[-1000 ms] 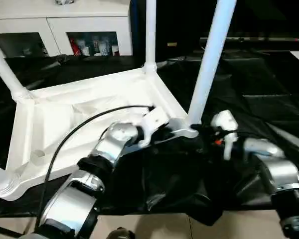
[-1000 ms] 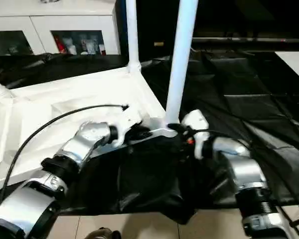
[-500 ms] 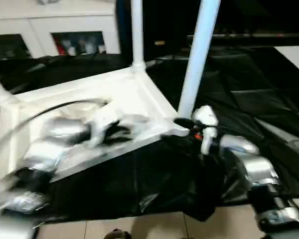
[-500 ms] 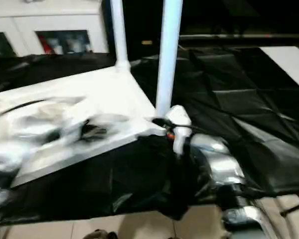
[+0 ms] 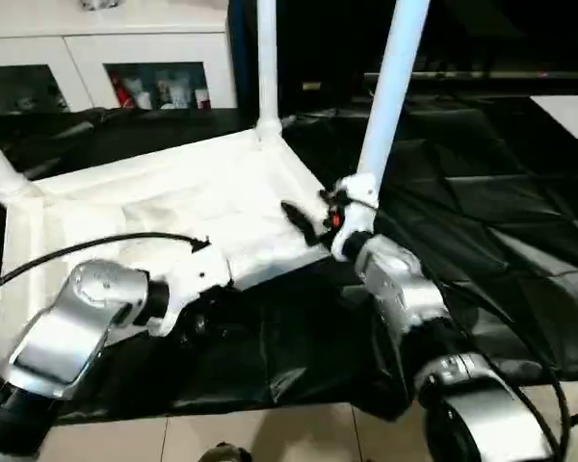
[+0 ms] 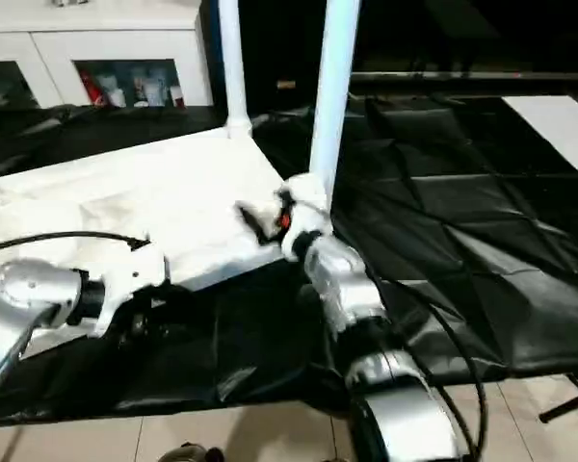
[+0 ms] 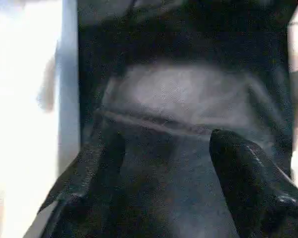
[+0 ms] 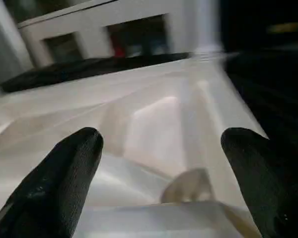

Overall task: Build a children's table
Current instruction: Rotate table base

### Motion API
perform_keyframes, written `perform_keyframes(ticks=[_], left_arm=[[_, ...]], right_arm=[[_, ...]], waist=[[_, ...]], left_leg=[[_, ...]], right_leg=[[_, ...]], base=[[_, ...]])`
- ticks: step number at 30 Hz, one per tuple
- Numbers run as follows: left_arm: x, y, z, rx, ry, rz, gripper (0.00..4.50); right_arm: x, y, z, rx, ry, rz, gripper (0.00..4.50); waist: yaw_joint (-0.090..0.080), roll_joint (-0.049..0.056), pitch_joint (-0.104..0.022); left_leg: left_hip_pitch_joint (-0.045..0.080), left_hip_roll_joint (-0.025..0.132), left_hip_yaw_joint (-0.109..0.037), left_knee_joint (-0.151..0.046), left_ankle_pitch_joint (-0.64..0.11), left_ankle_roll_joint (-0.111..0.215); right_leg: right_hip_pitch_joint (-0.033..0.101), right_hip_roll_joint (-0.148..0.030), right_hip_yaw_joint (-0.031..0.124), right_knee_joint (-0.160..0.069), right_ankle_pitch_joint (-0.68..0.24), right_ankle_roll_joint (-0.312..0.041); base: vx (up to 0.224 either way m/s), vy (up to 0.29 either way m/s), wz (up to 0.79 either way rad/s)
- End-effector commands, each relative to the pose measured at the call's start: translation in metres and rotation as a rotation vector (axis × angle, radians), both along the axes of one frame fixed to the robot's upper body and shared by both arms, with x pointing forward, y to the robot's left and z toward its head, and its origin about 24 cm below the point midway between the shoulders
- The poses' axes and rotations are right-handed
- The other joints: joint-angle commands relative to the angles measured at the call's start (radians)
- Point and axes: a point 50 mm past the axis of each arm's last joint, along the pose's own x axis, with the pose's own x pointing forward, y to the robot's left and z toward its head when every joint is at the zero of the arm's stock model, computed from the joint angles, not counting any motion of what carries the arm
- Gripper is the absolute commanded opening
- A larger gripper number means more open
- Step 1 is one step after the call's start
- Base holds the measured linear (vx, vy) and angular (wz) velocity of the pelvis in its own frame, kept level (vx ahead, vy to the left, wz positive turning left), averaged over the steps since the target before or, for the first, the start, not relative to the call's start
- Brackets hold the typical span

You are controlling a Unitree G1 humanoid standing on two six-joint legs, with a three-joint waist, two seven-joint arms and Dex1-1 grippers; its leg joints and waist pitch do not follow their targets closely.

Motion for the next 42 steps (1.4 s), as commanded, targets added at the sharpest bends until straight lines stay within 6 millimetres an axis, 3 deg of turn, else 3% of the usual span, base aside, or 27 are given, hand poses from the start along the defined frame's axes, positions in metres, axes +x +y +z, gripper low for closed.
perform_keyframes(ticks=[1, 8, 12, 15, 21, 30, 34, 42], left_arm=[[-0.002, 0.005, -0.002, 0.044, -0.02, 0.037, 3.52], [-0.011, 0.009, -0.014, 0.11, -0.002, 0.063, 4.08], [-0.016, 0.004, -0.017, 0.101, 0.002, 0.065, 4.45], [-0.016, -0.002, -0.022, 0.092, -0.016, 0.062, 4.45], [-0.012, -0.006, -0.025, 0.085, -0.03, 0.077, 4.45], [-0.015, 0.0, -0.031, 0.154, -0.024, 0.07, 4.45], [-0.007, 0.005, -0.036, 0.218, -0.085, 0.092, 4.45], [0.008, 0.002, -0.032, 0.25, -0.182, 0.113, 4.45]], right_arm=[[0.009, -0.026, 0.003, 0.04, 0.001, -0.176, 4.32], [0.018, -0.058, 0.005, 0.077, 0.02, -0.382, 4.32], [0.021, -0.072, 0.008, 0.065, 0.009, -0.443, 4.32], [0.022, -0.076, 0.011, 0.052, -0.002, -0.447, 4.32], [0.023, -0.073, 0.012, 0.012, -0.028, -0.422, 4.32], [0.024, -0.105, 0.018, -0.005, -0.047, -0.543, 4.32], [0.024, -0.122, 0.022, 0.007, -0.056, -0.61, 4.32], [0.022, -0.125, 0.021, -0.003, -0.064, -0.62, 4.32]], waist=[[-0.008, 0.008, -0.066], [-0.007, 0.002, -0.071], [-0.002, -0.004, -0.069], [0.0, -0.007, -0.066], [-0.003, -0.014, -0.068], [0.0, -0.007, -0.07], [0.006, -0.005, -0.07], [-0.001, -0.006, -0.072]], left_leg=[[0.047, 0.055, -0.032, -0.088, -0.366, -0.079], [0.042, 0.051, -0.028, -0.082, -0.32, -0.059], [0.04, 0.05, -0.027, -0.078, -0.322, -0.049], [0.043, 0.051, -0.027, -0.077, -0.356, -0.052], [0.036, 0.049, -0.03, -0.077, -0.354, -0.053], [0.044, 0.049, -0.026, -0.072, -0.352, -0.052], [0.042, 0.047, -0.027, -0.072, -0.348, -0.052], [0.036, 0.046, -0.032, -0.071, -0.36, -0.057]], right_leg=[[0.022, -0.055, 0.048, -0.068, -0.321, -0.176], [0.027, -0.052, 0.045, -0.059, -0.254, -0.181], [0.028, -0.053, 0.045, -0.061, -0.286, -0.178], [0.022, -0.052, 0.046, -0.068, -0.338, -0.159], [0.027, -0.053, 0.044, -0.067, -0.346, -0.157], [0.022, -0.047, 0.043, -0.064, -0.306, -0.171], [0.024, -0.047, 0.042, -0.065, -0.305, -0.164], [0.03, -0.05, 0.039, -0.065, -0.32, -0.162]], base=[[0.0, 0.0, 0.0], [0.0, 0.0, 0.0], [0.0, 0.0, 0.0], [0.0, 0.0, 0.0], [0.0, 0.0, 0.0], [0.0, 0.0, 0.0], [0.0, 0.0, 0.0], [0.0, 0.0, 0.0]])
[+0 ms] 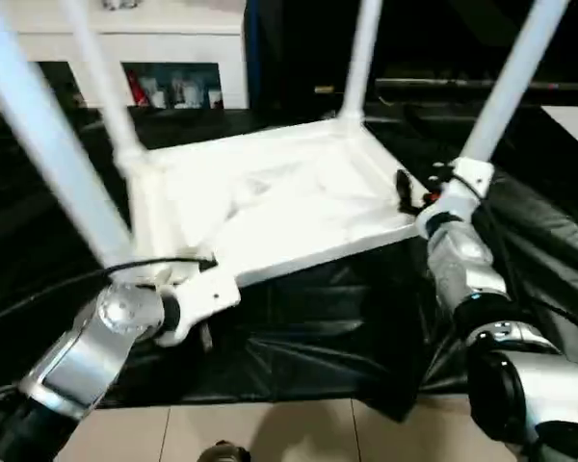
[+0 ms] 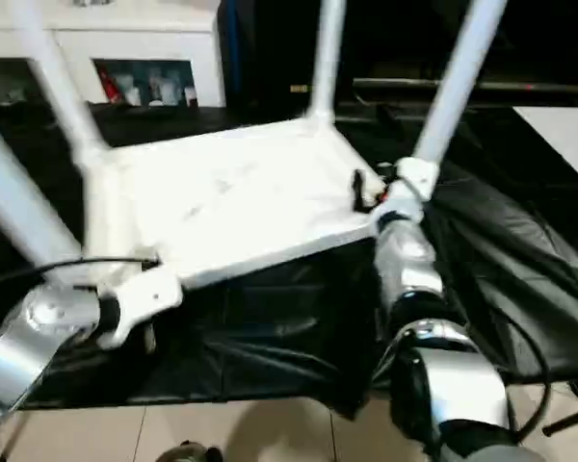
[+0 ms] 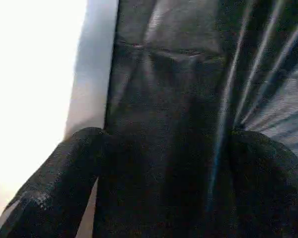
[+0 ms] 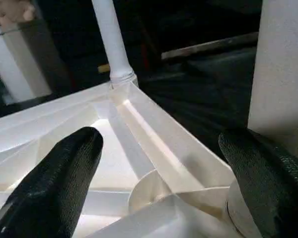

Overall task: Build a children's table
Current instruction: Rotate table base

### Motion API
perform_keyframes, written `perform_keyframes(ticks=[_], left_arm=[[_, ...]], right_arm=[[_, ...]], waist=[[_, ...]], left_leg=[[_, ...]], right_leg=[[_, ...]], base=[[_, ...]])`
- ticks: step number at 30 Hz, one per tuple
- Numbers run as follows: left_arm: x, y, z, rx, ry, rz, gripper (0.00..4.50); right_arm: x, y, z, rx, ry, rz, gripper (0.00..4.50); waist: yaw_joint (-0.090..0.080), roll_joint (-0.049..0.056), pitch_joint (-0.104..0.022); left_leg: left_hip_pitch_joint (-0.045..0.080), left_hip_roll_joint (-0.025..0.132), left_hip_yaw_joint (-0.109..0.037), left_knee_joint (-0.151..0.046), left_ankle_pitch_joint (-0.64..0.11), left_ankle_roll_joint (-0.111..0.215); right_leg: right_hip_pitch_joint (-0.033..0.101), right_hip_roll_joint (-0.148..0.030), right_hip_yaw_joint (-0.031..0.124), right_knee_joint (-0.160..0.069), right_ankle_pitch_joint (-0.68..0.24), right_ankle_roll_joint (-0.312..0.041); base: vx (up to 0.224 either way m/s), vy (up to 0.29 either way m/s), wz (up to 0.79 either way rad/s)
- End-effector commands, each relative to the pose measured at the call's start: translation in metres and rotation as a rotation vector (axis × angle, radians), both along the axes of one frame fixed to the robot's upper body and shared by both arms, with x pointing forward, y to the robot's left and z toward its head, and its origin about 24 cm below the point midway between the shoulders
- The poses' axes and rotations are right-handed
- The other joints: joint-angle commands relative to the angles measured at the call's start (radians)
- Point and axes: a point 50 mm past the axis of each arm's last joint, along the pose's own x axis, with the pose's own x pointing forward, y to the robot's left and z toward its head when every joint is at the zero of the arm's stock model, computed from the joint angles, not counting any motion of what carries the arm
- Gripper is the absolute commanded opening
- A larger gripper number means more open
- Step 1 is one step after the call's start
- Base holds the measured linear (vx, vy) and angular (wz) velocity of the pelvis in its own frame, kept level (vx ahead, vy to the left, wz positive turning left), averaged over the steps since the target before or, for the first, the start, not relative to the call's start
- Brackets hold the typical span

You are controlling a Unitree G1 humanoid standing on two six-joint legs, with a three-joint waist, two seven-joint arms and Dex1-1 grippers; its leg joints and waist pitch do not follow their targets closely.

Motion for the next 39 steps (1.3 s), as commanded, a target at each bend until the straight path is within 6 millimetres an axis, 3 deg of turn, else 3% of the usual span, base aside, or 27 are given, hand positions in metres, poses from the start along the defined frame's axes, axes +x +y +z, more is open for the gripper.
perform_keyframes(ticks=[1, 7, 9, 11, 16, 17, 19, 20, 24, 27, 29, 31, 32, 34, 36, 39], left_arm=[[0.004, 0.004, -0.004, 0.046, -0.026, 0.025, 4.45], [0.003, -0.004, 0.007, -0.101, -0.055, -0.022, 4.45], [-0.007, -0.007, 0.025, -0.306, -0.005, -0.026, 4.45], [-0.014, -0.003, 0.031, -0.364, 0.05, -0.041, 4.45], [-0.029, 0.011, 0.037, -0.378, 0.148, -0.053, 4.45], [-0.038, 0.025, 0.042, -0.42, 0.227, -0.022, 4.45], [-0.043, 0.033, 0.046, -0.439, 0.248, -0.003, 4.45], [-0.046, 0.039, 0.047, -0.432, 0.257, 0.015, 4.45], [-0.059, 0.073, 0.046, -0.354, 0.308, 0.124, 4.45], [-0.066, 0.09, 0.046, -0.308, 0.321, 0.179, 4.45], [-0.071, 0.117, 0.051, -0.282, 0.296, 0.272, 4.45], [-0.069, 0.129, 0.054, -0.285, 0.259, 0.313, 4.45], [-0.06, 0.146, 0.066, -0.331, 0.128, 0.384, 4.45], [-0.055, 0.15, 0.071, -0.366, 0.072, 0.404, 4.45], [-0.047, 0.15, 0.08, -0.434, -0.003, 0.418, 4.45], [-0.043, 0.151, 0.081, -0.449, -0.02, 0.435, 4.45]], right_arm=[[0.002, -0.013, 0.012, 0.006, -0.047, -0.063, 4.32], [0.003, -0.016, 0.012, -0.006, -0.033, -0.059, 4.32], [0.003, -0.013, 0.011, -0.013, -0.024, -0.028, 4.32], [0.003, -0.012, 0.009, -0.027, -0.006, -0.017, 4.32], [0.003, -0.01, 0.006, -0.042, 0.013, -0.011, 4.32], [0.003, -0.009, 0.006, -0.036, 0.012, -0.006, 4.32], [0.002, -0.009, 0.005, -0.031, 0.013, 0.005, 4.32], [0.002, -0.008, 0.004, -0.029, 0.016, 0.017, 4.32], [0.0, -0.002, -0.001, -0.066, 0.036, 0.104, 4.32], [-0.002, 0.003, -0.005, -0.084, 0.043, 0.164, 4.32], [-0.01, 0.014, -0.014, -0.104, 0.047, 0.289, 4.32], [-0.015, 0.018, -0.02, -0.11, 0.058, 0.334, 4.32], [-0.029, 0.018, -0.035, -0.143, 0.074, 0.361, 4.32], [-0.035, 0.017, -0.04, -0.153, 0.076, 0.354, 4.32], [-0.044, 0.007, -0.047, -0.155, 0.08, 0.288, 4.32], [-0.05, -0.001, -0.05, -0.154, 0.083, 0.24, 4.32]], waist=[[-0.008, 0.008, -0.072], [-0.013, 0.007, -0.074], [-0.014, 0.004, -0.076], [-0.014, 0.004, -0.076], [-0.019, 0.003, -0.068], [-0.018, 0.006, -0.067], [-0.023, 0.006, -0.066], [-0.022, 0.008, -0.065], [-0.026, 0.011, -0.061], [-0.028, 0.014, -0.061], [-0.032, 0.012, -0.06], [-0.031, 0.012, -0.059], [-0.025, 0.017, -0.057], [-0.022, 0.021, -0.061], [-0.017, 0.019, -0.062], [-0.02, 0.016, -0.058]], left_leg=[[0.038, 0.046, -0.03, -0.076, -0.359, -0.056], [0.035, 0.046, -0.029, -0.073, -0.338, -0.043], [0.032, 0.048, -0.028, -0.072, -0.31, -0.039], [0.034, 0.048, -0.026, -0.07, -0.306, -0.035], [0.038, 0.045, -0.024, -0.071, -0.348, -0.028], [0.04, 0.045, -0.024, -0.071, -0.361, -0.036], [0.037, 0.045, -0.027, -0.076, -0.382, -0.047], [0.044, 0.046, -0.027, -0.075, -0.406, -0.053], [0.039, 0.045, -0.031, -0.079, -0.437, -0.061], [0.043, 0.047, -0.032, -0.079, -0.448, -0.064], [0.037, 0.046, -0.033, -0.08, -0.443, -0.054], [0.041, 0.047, -0.032, -0.081, -0.443, -0.048], [0.047, 0.049, -0.032, -0.085, -0.455, -0.053], [0.051, 0.05, -0.035, -0.086, -0.458, -0.066], [0.056, 0.053, -0.035, -0.091, -0.486, -0.085], [0.055, 0.05, -0.037, -0.093, -0.514, -0.09]], right_leg=[[0.026, -0.051, 0.039, -0.075, -0.315, -0.17], [0.029, -0.05, 0.037, -0.07, -0.272, -0.196], [0.033, -0.051, 0.036, -0.064, -0.237, -0.212], [0.031, -0.048, 0.035, -0.059, -0.223, -0.22], [0.023, -0.044, 0.037, -0.068, -0.296, -0.2], [0.022, -0.045, 0.039, -0.069, -0.318, -0.194], [0.022, -0.043, 0.037, -0.068, -0.339, -0.188], [0.015, -0.041, 0.038, -0.072, -0.355, -0.182], [0.017, -0.043, 0.04, -0.075, -0.379, -0.171], [0.014, -0.045, 0.041, -0.079, -0.396, -0.17], [0.018, -0.045, 0.042, -0.079, -0.388, -0.172], [0.015, -0.044, 0.044, -0.082, -0.392, -0.169], [0.011, -0.039, 0.043, -0.087, -0.392, -0.165], [0.012, -0.041, 0.045, -0.081, -0.368, -0.17], [0.01, -0.041, 0.045, -0.079, -0.344, -0.18], [0.011, -0.045, 0.047, -0.082, -0.384, -0.171]], base=[[0.0, 0.0, 0.0], [0.0, 0.0, 0.0], [0.0, 0.0, 0.0], [0.0, 0.0, 0.0], [0.0, 0.0, 0.0], [0.0, 0.0, 0.0], [0.0, 0.0, 0.0], [0.0, 0.0, 0.0], [0.0, 0.0, 0.0], [0.0, 0.0, 0.0], [0.0, 0.0, 0.0], [0.0, 0.0, 0.0], [0.0, 0.0, 0.0], [0.0, 0.0, 0.0], [0.0, 0.0, 0.0], [0.0, 0.0, 0.0]])
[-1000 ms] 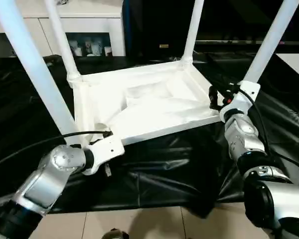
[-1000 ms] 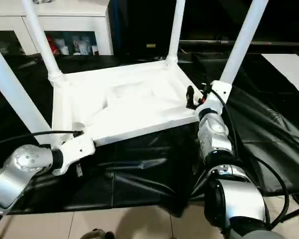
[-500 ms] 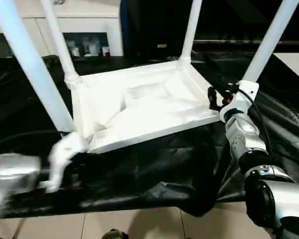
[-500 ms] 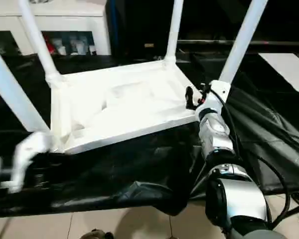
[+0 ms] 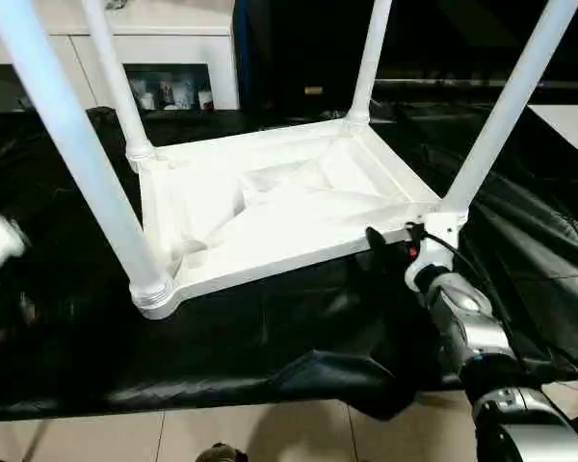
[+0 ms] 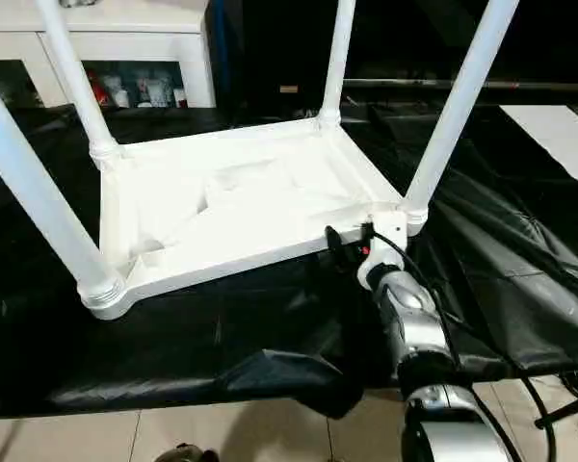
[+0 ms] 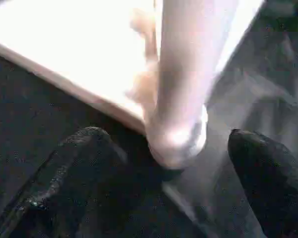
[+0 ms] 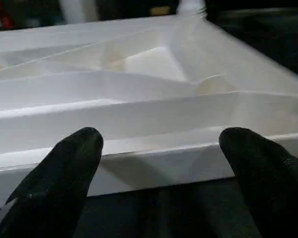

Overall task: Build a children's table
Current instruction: Rotate table base

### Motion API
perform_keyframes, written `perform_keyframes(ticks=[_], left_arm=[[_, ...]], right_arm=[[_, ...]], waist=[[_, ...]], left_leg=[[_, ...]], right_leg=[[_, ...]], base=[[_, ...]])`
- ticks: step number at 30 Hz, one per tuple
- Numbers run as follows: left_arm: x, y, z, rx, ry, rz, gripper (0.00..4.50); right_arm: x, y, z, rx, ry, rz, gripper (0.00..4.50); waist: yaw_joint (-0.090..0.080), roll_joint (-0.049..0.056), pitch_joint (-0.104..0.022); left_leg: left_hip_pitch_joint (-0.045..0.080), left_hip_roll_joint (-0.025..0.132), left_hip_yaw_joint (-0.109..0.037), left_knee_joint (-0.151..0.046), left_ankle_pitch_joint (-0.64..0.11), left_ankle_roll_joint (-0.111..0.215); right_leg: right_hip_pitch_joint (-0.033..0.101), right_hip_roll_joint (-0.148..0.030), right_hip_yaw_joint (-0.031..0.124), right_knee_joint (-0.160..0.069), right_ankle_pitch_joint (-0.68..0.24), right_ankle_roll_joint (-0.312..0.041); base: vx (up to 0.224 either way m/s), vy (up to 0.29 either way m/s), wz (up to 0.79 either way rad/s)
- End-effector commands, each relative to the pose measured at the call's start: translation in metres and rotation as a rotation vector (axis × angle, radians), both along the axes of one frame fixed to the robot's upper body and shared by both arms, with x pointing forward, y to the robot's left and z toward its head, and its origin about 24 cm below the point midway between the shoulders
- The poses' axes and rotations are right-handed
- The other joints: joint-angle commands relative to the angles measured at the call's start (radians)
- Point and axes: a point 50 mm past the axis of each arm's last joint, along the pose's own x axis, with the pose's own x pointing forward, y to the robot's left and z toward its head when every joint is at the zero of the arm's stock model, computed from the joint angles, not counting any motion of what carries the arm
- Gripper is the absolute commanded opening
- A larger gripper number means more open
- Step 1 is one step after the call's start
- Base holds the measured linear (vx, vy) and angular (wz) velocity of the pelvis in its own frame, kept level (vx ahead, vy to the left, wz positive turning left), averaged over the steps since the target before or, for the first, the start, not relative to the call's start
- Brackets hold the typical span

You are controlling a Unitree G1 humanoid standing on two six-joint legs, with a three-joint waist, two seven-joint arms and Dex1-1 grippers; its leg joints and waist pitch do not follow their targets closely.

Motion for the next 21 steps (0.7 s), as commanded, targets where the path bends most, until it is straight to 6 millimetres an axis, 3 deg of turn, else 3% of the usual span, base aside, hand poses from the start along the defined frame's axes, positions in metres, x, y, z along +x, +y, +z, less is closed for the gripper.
perform_keyframes(ticks=[1, 4, 5, 6, 7, 8, 10, 11, 12, 15, 16, 18, 21], left_arm=[[0.002, 0.002, -0.002, -0.007, -0.012, 0.022, 4.45], [0.008, -0.001, -0.006, -0.009, -0.056, 0.023, 4.45], [0.01, -0.003, -0.006, -0.026, -0.071, 0.02, 4.45], [0.013, -0.005, -0.006, -0.044, -0.085, 0.016, 4.45], [0.016, -0.011, -0.007, -0.084, -0.1, -0.001, 4.45], [0.02, -0.017, -0.007, -0.117, -0.111, -0.016, 4.45], [0.023, -0.023, -0.008, -0.147, -0.117, -0.031, 4.45], [0.027, -0.03, -0.01, -0.171, -0.125, -0.043, 4.45], [0.03, -0.034, -0.012, -0.183, -0.132, -0.046, 4.45], [0.04, -0.049, -0.02, -0.252, -0.142, -0.07, 4.45], [0.041, -0.054, -0.021, -0.27, -0.141, -0.082, 4.45], [0.043, -0.073, -0.023, -0.329, -0.122, -0.153, 4.45], [0.043, -0.094, -0.022, -0.378, -0.096, -0.249, 4.45]], right_arm=[[-0.004, -0.014, 0.003, -0.005, -0.015, -0.058, 4.32], [-0.014, -0.025, -0.002, -0.027, 0.01, -0.116, 4.32], [-0.015, -0.027, -0.003, -0.028, 0.015, -0.125, 4.32], [-0.016, -0.028, -0.003, -0.031, 0.018, -0.13, 4.32], [-0.018, -0.03, -0.005, -0.061, 0.031, -0.138, 4.32], [-0.019, -0.032, -0.007, -0.086, 0.043, -0.147, 4.32], [-0.019, -0.033, -0.01, -0.103, 0.071, -0.164, 4.32], [-0.019, -0.033, -0.014, -0.119, 0.105, -0.167, 4.32], [-0.019, -0.032, -0.017, -0.131, 0.122, -0.156, 4.32], [-0.016, -0.022, -0.02, -0.136, 0.151, -0.105, 4.32], [-0.015, -0.02, -0.021, -0.133, 0.155, -0.095, 4.32], [-0.01, -0.013, -0.021, -0.137, 0.163, -0.048, 4.32], [-0.004, -0.006, -0.017, -0.14, 0.159, -0.018, 4.32]], waist=[[-0.008, 0.019, -0.054], [-0.009, 0.012, -0.045], [-0.007, 0.012, -0.045], [-0.006, 0.013, -0.046], [-0.008, 0.009, -0.044], [-0.007, 0.013, -0.044], [-0.011, 0.012, -0.044], [-0.015, 0.013, -0.045], [-0.014, 0.012, -0.046], [-0.022, 0.016, -0.045], [-0.022, 0.024, -0.046], [-0.034, 0.024, -0.047], [-0.034, 0.022, -0.044]], left_leg=[[0.048, 0.05, -0.037, -0.096, -0.518, -0.089], [0.057, 0.046, -0.043, -0.094, -0.576, -0.088], [0.059, 0.047, -0.044, -0.094, -0.578, -0.088], [0.069, 0.047, -0.044, -0.091, -0.589, -0.091], [0.067, 0.046, -0.045, -0.092, -0.594, -0.089], [0.068, 0.047, -0.047, -0.094, -0.607, -0.096], [0.066, 0.046, -0.049, -0.095, -0.623, -0.099], [0.058, 0.046, -0.053, -0.099, -0.618, -0.1], [0.056, 0.045, -0.053, -0.098, -0.612, -0.099], [0.067, 0.042, -0.051, -0.091, -0.624, -0.097], [0.07, 0.042, -0.054, -0.089, -0.635, -0.1], [0.057, 0.047, -0.06, -0.097, -0.644, -0.101], [0.065, 0.045, -0.056, -0.096, -0.667, -0.101]], right_leg=[[0.012, -0.048, 0.043, -0.082, -0.399, -0.166], [0.008, -0.055, 0.041, -0.106, -0.564, -0.116], [0.008, -0.056, 0.041, -0.109, -0.583, -0.107], [0.0, -0.056, 0.042, -0.113, -0.597, -0.101], [0.001, -0.055, 0.04, -0.115, -0.606, -0.098], [0.002, -0.054, 0.036, -0.115, -0.616, -0.095], [0.004, -0.052, 0.033, -0.113, -0.603, -0.096], [0.013, -0.053, 0.03, -0.109, -0.607, -0.091], [0.012, -0.056, 0.031, -0.111, -0.608, -0.09], [0.004, -0.054, 0.026, -0.123, -0.638, -0.084], [0.003, -0.056, 0.024, -0.123, -0.633, -0.088], [0.018, -0.055, 0.018, -0.115, -0.586, -0.106], [0.009, -0.053, 0.02, -0.118, -0.574, -0.12]], base=[[0.0, 0.0, 0.0], [0.0, 0.0, 0.0], [0.0, 0.0, 0.0], [0.0, 0.0, 0.0], [0.0, 0.0, 0.0], [0.0, 0.0, 0.0], [0.0, 0.0, 0.0], [0.0, 0.0, 0.0], [0.0, 0.0, 0.0], [0.0, 0.0, 0.0], [0.0, 0.0, 0.0], [0.0, 0.0, 0.0], [0.0, 0.0, 0.0]])
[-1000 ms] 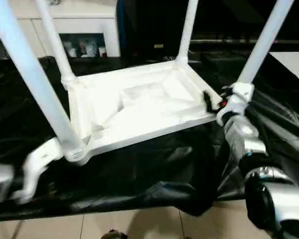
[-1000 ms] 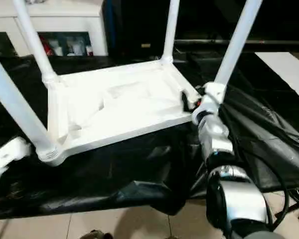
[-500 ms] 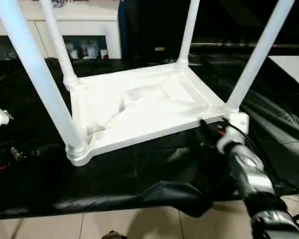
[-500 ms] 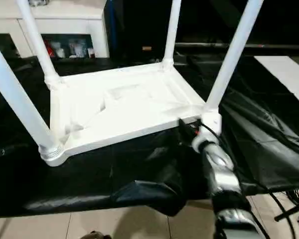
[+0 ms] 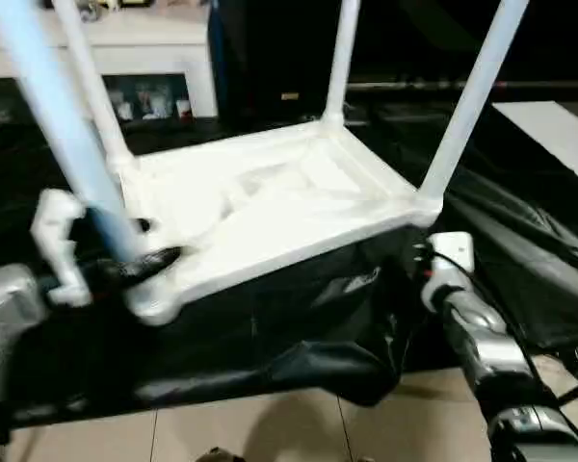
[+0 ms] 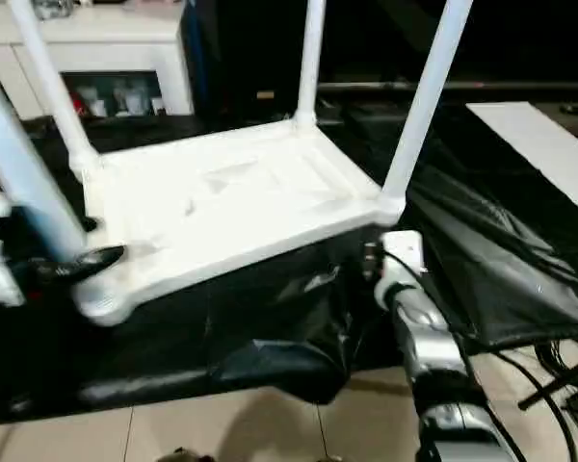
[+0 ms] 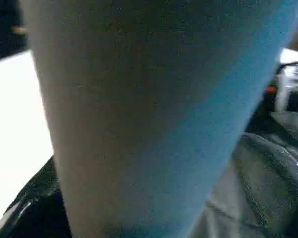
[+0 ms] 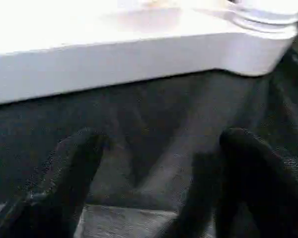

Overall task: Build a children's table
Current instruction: Rotate table base

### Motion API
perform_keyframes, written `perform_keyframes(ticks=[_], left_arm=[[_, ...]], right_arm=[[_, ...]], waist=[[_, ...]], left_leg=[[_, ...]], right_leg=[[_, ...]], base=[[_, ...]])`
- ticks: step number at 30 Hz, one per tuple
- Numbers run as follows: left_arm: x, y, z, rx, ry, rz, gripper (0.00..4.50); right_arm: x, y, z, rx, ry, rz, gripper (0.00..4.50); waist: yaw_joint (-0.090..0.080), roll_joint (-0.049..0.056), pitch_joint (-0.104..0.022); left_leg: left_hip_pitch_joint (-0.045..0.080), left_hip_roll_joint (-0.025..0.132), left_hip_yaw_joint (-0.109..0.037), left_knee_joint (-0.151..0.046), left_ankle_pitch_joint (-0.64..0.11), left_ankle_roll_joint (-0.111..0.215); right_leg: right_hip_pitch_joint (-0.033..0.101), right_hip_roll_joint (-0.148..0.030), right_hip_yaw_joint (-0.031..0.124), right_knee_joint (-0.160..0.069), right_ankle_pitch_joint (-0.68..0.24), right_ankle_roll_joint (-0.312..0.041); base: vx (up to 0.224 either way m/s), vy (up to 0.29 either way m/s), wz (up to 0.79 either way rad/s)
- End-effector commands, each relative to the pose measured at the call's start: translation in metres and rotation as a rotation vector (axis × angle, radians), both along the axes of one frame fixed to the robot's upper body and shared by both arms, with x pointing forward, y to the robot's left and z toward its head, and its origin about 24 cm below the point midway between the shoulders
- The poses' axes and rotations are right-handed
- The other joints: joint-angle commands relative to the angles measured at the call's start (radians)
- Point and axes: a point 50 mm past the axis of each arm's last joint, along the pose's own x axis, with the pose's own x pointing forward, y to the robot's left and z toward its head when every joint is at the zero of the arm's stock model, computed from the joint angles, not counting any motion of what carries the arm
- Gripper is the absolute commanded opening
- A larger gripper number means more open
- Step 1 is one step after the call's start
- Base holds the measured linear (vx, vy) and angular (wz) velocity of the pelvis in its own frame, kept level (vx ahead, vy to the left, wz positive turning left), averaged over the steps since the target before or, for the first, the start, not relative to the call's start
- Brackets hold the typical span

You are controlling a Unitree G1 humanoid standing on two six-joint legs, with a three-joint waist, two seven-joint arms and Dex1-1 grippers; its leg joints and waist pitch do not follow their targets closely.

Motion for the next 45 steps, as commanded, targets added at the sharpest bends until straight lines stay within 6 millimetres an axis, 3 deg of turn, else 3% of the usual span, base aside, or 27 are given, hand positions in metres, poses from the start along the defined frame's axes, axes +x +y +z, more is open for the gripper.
perform_keyframes(ticks=[1, 4, 6, 7, 8, 10, 11, 15, 17, 18, 19, 20, 21, 22, 23, 24, 25, 26, 27, 28, 29, 30, 33, 37, 39, 43, 45], left_arm=[[-0.002, -0.032, 0.009, -0.05, 0.001, -0.172, 4.45], [-0.007, -0.061, 0.017, -0.105, 0.019, -0.326, 4.45], [-0.01, -0.085, 0.022, -0.134, 0.015, -0.438, 4.45], [-0.011, -0.088, 0.022, -0.136, 0.013, -0.455, 4.45], [-0.012, -0.11, 0.025, -0.145, 0.001, -0.542, 4.45], [-0.012, -0.11, 0.025, -0.145, 0.001, -0.542, 4.45], [-0.01, -0.121, 0.025, -0.151, -0.009, -0.563, 4.45], [0.0, -0.15, 0.027, -0.157, -0.035, -0.613, 4.45], [0.002, -0.163, 0.029, -0.16, -0.044, -0.654, 4.45], [0.002, -0.163, 0.029, -0.16, -0.044, -0.654, 4.45], [0.005, -0.172, 0.031, -0.162, -0.057, -0.666, 4.45], [0.008, -0.181, 0.033, -0.163, -0.071, -0.678, 4.45], [0.01, -0.186, 0.034, -0.162, -0.081, -0.681, 4.45], [0.01, -0.187, 0.034, -0.161, -0.084, -0.682, 4.45], [0.014, -0.194, 0.034, -0.159, -0.095, -0.676, 4.45], [0.014, -0.194, 0.034, -0.159, -0.095, -0.676, 4.45], [0.014, -0.194, 0.034, -0.159, -0.095, -0.676, 4.45], [0.023, -0.206, 0.033, -0.142, -0.125, -0.645, 4.45], [0.023, -0.207, 0.033, -0.14, -0.126, -0.643, 4.45], [0.026, -0.211, 0.032, -0.127, -0.138, -0.629, 4.45], [0.028, -0.213, 0.031, -0.117, -0.145, -0.62, 4.45], [0.03, -0.214, 0.03, -0.104, -0.154, -0.608, 4.45], [0.033, -0.215, 0.029, -0.091, -0.162, -0.585, 4.45], [0.039, -0.214, 0.027, -0.072, -0.176, -0.541, 4.45], [0.056, -0.209, 0.023, 0.011, -0.214, -0.412, 4.45], [0.07, -0.19, 0.019, 0.106, -0.236, -0.306, 4.45], [0.071, -0.181, 0.016, 0.14, -0.24, -0.304, 4.45]], right_arm=[[0.009, 0.007, 0.006, -0.005, -0.008, 0.036, 4.32], [0.017, 0.015, 0.011, -0.011, -0.008, 0.071, 4.32], [0.022, 0.021, 0.014, -0.021, -0.001, 0.103, 4.32], [0.022, 0.021, 0.014, -0.024, 0.0, 0.107, 4.32], [0.026, 0.027, 0.015, -0.034, 0.004, 0.132, 4.32], [0.026, 0.027, 0.015, -0.034, 0.004, 0.132, 4.32], [0.028, 0.031, 0.016, -0.033, 0.005, 0.147, 4.32], [0.031, 0.049, 0.018, -0.006, 0.008, 0.209, 4.32], [0.031, 0.06, 0.018, 0.019, 0.015, 0.254, 4.32], [0.031, 0.06, 0.018, 0.019, 0.015, 0.254, 4.32], [0.03, 0.068, 0.018, 0.024, 0.015, 0.295, 4.32], [0.029, 0.076, 0.018, 0.043, 0.014, 0.335, 4.32], [0.029, 0.08, 0.018, 0.054, 0.014, 0.358, 4.32], [0.029, 0.082, 0.019, 0.057, 0.014, 0.365, 4.32], [0.028, 0.088, 0.02, 0.068, 0.005, 0.404, 4.32], [0.028, 0.088, 0.02, 0.068, 0.005, 0.404, 4.32], [0.028, 0.088, 0.02, 0.068, 0.005, 0.404, 4.32], [0.027, 0.101, 0.023, 0.094, -0.008, 0.485, 4.32], [0.026, 0.102, 0.023, 0.095, -0.008, 0.489, 4.32], [0.026, 0.105, 0.023, 0.099, -0.01, 0.513, 4.32], [0.025, 0.107, 0.023, 0.1, -0.01, 0.527, 4.32], [0.025, 0.108, 0.023, 0.094, -0.011, 0.535, 4.32], [0.025, 0.108, 0.023, 0.093, -0.012, 0.543, 4.32], [0.024, 0.109, 0.023, 0.094, -0.011, 0.558, 4.32], [0.025, 0.108, 0.023, 0.075, -0.02, 0.54, 4.32], [0.03, 0.097, 0.024, 0.04, -0.034, 0.431, 4.32], [0.032, 0.091, 0.025, 0.04, -0.035, 0.385, 4.32]], waist=[[-0.005, 0.017, -0.052], [-0.002, 0.02, -0.048], [-0.006, 0.02, -0.045], [-0.006, 0.021, -0.044], [-0.007, 0.018, -0.044], [-0.008, 0.017, -0.042], [-0.016, 0.014, -0.045], [-0.026, 0.009, -0.042], [-0.04, 0.01, -0.037], [-0.046, 0.023, -0.036], [-0.046, 0.036, -0.035], [-0.031, 0.041, -0.029], [0.02, 0.028, -0.036], [0.002, -0.005, -0.044], [-0.009, -0.066, -0.036], [0.001, -0.043, -0.038], [-0.002, -0.047, -0.032], [0.015, 0.0, -0.054], [-0.007, 0.006, -0.056], [-0.021, 0.02, -0.062], [-0.034, 0.014, -0.058], [-0.035, 0.017, -0.058], [-0.046, 0.006, -0.055], [-0.039, 0.001, -0.055], [-0.034, -0.002, -0.055], [-0.027, -0.005, -0.059], [-0.019, -0.003, -0.061]], left_leg=[[0.052, 0.047, -0.046, -0.093, -0.668, -0.103], [0.069, 0.047, -0.04, -0.089, -0.712, -0.102], [0.058, 0.048, -0.042, -0.097, -0.715, -0.101], [0.057, 0.05, -0.043, -0.1, -0.721, -0.104], [0.06, 0.047, -0.041, -0.096, -0.715, -0.106], [0.059, 0.045, -0.04, -0.092, -0.701, -0.101], [0.044, 0.043, -0.045, -0.094, -0.671, -0.097], [0.056, 0.043, -0.047, -0.089, -0.694, -0.091], [0.048, 0.046, -0.051, -0.099, -0.731, -0.091], [0.032, 0.056, -0.056, -0.122, -0.782, -0.098], [-0.01, 0.076, -0.052, -0.18, -0.852, -0.11], [-0.042, 0.09, -0.039, -0.222, -0.898, -0.112], [-0.049, 0.095, 0.005, -0.242, -0.869, -0.08], [0.005, 0.072, 0.017, -0.197, -0.768, -0.062], [0.1, 0.006, -0.019, 0.134, -0.271, -0.038], [0.045, 0.0, -0.044, 0.114, -0.179, -0.013], [-0.025, 0.004, -0.063, 0.086, -0.15, -0.016], [-0.037, 0.03, -0.075, -0.025, -0.186, -0.07], [-0.021, 0.043, -0.074, -0.052, -0.291, -0.053], [-0.012, 0.056, -0.081, -0.071, -0.382, -0.053], [-0.018, 0.051, -0.08, -0.074, -0.433, -0.042], [-0.014, 0.051, -0.08, -0.076, -0.453, -0.04], [-0.003, 0.04, -0.069, -0.063, -0.456, -0.031], [0.0, 0.039, -0.06, -0.061, -0.387, -0.013], [0.009, 0.037, -0.053, -0.06, -0.369, -0.004], [0.006, 0.035, -0.053, -0.063, -0.311, -0.009], [0.012, 0.038, -0.048, -0.062, -0.288, -0.005]], right_leg=[[0.001, -0.055, 0.029, -0.097, -0.571, -0.127], [-0.01, -0.046, 0.021, -0.105, -0.568, -0.131], [0.003, -0.045, 0.017, -0.101, -0.563, -0.124], [0.005, -0.045, 0.016, -0.097, -0.563, -0.123], [0.002, -0.047, 0.018, -0.102, -0.578, -0.117], [0.002, -0.052, 0.017, -0.109, -0.61, -0.107], [0.018, -0.056, 0.013, -0.107, -0.632, -0.092], [0.008, -0.051, -0.002, -0.123, -0.665, -0.075], [0.018, -0.044, -0.017, -0.122, -0.668, -0.064], [0.042, -0.036, -0.031, -0.099, -0.626, -0.066], [0.088, -0.015, -0.034, -0.011, -0.471, -0.093], [0.111, -0.001, -0.031, 0.067, -0.387, -0.099], [0.104, 0.008, 0.004, 0.137, -0.279, -0.083], [0.062, -0.004, 0.041, 0.09, -0.397, -0.07], [-0.089, -0.158, 0.078, -0.199, -1.192, 0.006], [-0.029, -0.17, 0.111, -0.174, -1.148, -0.01], [0.035, -0.171, 0.094, -0.129, -1.065, -0.019], [0.064, -0.1, 0.031, -0.077, -0.788, -0.067], [0.043, -0.044, 0.006, -0.05, -0.471, -0.122], [0.057, -0.041, -0.003, -0.042, -0.31, -0.184], [0.068, -0.046, -0.009, -0.047, -0.31, -0.203], [0.069, -0.049, -0.012, -0.054, -0.343, -0.202], [0.053, -0.06, -0.011, -0.085, -0.471, -0.184], [0.05, -0.06, -0.005, -0.088, -0.468, -0.185], [0.046, -0.055, -0.006, -0.091, -0.469, -0.184], [0.056, -0.061, -0.007, -0.093, -0.494, -0.142], [0.049, -0.06, -0.002, -0.089, -0.458, -0.168]], base=[[0.0, 0.0, 0.0], [0.0, 0.0, 0.0], [0.0, 0.0, 0.0], [0.0, 0.0, 0.0], [0.0, 0.0, 0.0], [0.0, 0.0, 0.0], [0.0, 0.0, 0.0], [0.0, 0.0, 0.0], [0.0, 0.0, 0.0], [0.0, 0.0, 0.0], [-0.08, 0.011, -0.21], [-0.084, -0.028, -0.02], [-0.084, -0.028, -0.02], [0.029, -0.114, 0.06], [0.071, -0.115, -0.15], [0.071, -0.115, -0.15], [0.08, -0.025, -0.43], [0.044, 0.016, -0.33], [0.044, 0.016, -0.33], [0.0, 0.0, 0.0], [-0.015, 0.028, -0.22], [-0.015, 0.028, -0.22], [0.0, 0.0, 0.0], [0.0, 0.0, 0.0], [0.0, 0.0, 0.0], [0.0, 0.0, 0.0], [0.0, 0.0, 0.0]])
